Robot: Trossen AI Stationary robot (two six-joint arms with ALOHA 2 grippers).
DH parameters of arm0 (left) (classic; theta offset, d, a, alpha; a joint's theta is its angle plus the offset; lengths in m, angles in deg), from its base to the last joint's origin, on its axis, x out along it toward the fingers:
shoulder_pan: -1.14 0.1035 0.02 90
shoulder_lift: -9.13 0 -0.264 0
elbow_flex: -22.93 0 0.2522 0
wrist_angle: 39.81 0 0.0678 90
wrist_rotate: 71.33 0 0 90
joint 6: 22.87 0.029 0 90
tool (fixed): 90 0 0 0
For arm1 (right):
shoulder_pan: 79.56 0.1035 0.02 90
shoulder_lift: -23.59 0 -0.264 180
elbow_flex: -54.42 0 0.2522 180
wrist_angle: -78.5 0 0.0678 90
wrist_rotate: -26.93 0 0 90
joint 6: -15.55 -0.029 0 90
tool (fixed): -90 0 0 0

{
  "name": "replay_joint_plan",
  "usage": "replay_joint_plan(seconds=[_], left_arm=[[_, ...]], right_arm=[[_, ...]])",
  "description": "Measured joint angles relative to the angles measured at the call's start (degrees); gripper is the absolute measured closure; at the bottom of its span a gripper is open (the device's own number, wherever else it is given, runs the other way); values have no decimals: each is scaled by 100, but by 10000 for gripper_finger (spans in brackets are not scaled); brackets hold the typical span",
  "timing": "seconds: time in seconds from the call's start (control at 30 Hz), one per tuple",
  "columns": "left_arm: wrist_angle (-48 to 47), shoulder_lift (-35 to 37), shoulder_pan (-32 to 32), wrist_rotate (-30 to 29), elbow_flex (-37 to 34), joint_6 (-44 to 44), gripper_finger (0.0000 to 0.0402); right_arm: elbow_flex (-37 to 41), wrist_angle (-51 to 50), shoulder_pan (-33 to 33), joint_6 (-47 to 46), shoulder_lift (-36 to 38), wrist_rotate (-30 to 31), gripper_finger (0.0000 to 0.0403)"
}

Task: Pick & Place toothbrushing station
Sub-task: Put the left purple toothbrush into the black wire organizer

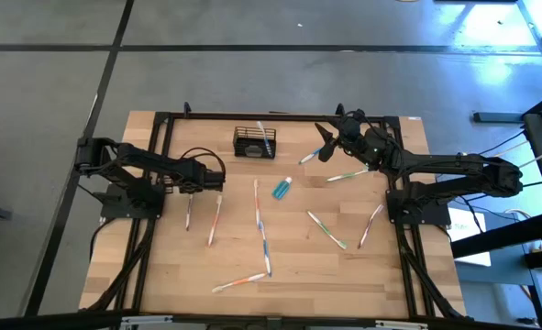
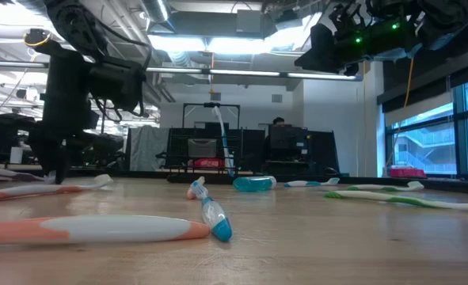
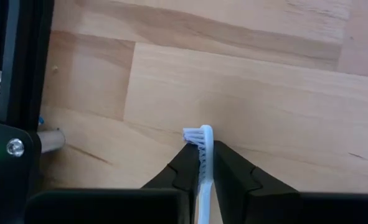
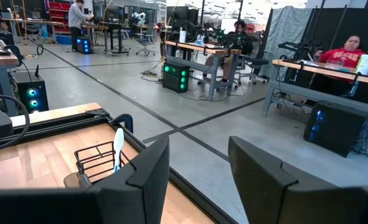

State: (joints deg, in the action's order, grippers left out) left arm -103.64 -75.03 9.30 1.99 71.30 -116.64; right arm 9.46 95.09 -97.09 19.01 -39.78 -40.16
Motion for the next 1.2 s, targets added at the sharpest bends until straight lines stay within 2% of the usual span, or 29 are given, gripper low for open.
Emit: replay_joint_plan(seconds=[0.33,0.5,0.9,1.2], left_arm=[[266,562,-269,-277,-22,221,372],[782,815,-396,-506,-15,595,372],[2859,1297,-345,-1280,-6,2556,372],[4604,1550,-75,-1377,-4,4236,372]], right_arm=[[0,0,1,0,0,1,235],[-2,0,1,2,0,2,235],[-2,0,1,1,0,2,235],[-2,1,1,2,-2,2,235]])
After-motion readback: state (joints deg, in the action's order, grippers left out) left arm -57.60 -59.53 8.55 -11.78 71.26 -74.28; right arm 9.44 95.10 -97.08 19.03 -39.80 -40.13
